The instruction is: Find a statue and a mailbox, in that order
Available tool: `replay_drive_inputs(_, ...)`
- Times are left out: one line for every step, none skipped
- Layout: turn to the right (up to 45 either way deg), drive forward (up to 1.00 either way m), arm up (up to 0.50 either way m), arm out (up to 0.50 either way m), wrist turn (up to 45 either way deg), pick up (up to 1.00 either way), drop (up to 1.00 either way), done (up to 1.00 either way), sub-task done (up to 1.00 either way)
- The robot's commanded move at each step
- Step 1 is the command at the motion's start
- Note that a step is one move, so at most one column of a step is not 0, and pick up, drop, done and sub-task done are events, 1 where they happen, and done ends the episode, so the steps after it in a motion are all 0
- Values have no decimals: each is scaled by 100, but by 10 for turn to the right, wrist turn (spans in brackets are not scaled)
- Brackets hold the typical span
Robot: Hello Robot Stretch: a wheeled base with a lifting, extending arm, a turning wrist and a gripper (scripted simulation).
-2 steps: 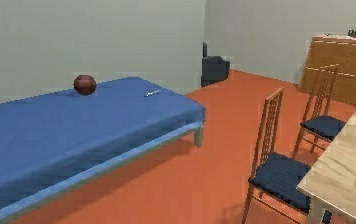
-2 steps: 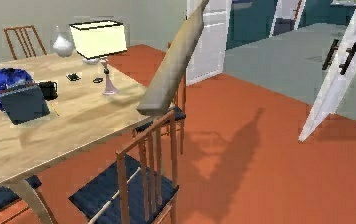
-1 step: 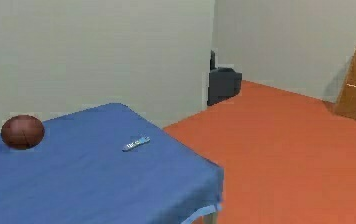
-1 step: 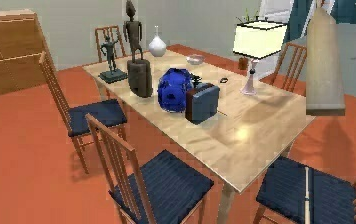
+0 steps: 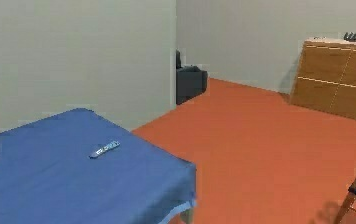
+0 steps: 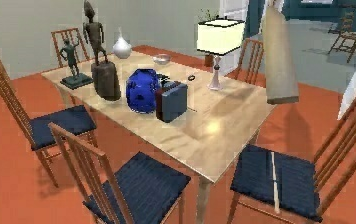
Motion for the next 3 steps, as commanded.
replay_drive_inputs(0,15,0,0,0,0,0,0,0)
replay_drive_inputs(450,0,0,0,0,0,0,0,0)
replay_drive_inputs(330,0,0,0,0,0,0,0,0)
